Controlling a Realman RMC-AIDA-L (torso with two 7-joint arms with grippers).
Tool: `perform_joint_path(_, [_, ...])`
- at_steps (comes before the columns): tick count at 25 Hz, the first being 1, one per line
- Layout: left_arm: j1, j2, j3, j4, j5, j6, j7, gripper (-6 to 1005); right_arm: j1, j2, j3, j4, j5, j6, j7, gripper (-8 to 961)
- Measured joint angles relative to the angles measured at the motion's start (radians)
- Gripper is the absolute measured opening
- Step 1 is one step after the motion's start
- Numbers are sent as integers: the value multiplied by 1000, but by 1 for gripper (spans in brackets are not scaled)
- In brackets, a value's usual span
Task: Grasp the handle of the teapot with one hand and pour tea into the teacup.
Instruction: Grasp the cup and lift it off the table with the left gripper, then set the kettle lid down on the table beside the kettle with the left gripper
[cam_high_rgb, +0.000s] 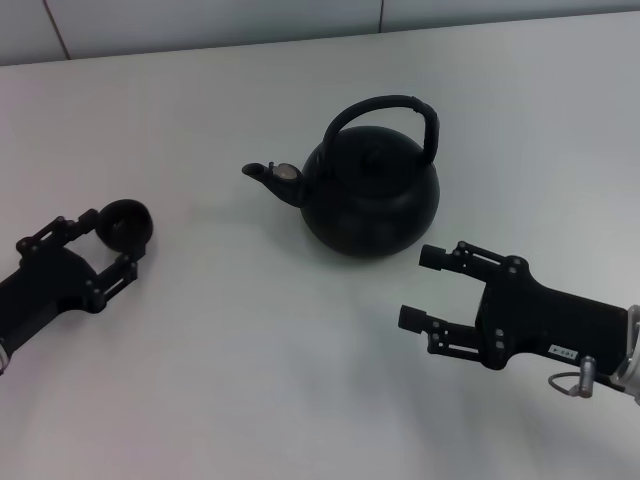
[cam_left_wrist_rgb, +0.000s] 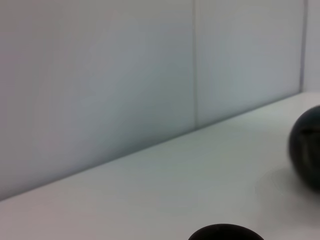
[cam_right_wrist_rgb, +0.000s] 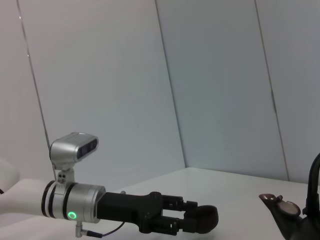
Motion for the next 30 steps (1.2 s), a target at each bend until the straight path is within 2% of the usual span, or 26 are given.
perform_joint_path(11, [-21, -4, 152, -5, 0, 34, -31, 660, 7, 0, 0, 0, 0, 0, 0, 785])
perform_joint_path(30, [-36, -5, 164, -8, -1, 4, -31, 661, 7, 0, -1, 0, 0, 0, 0, 784])
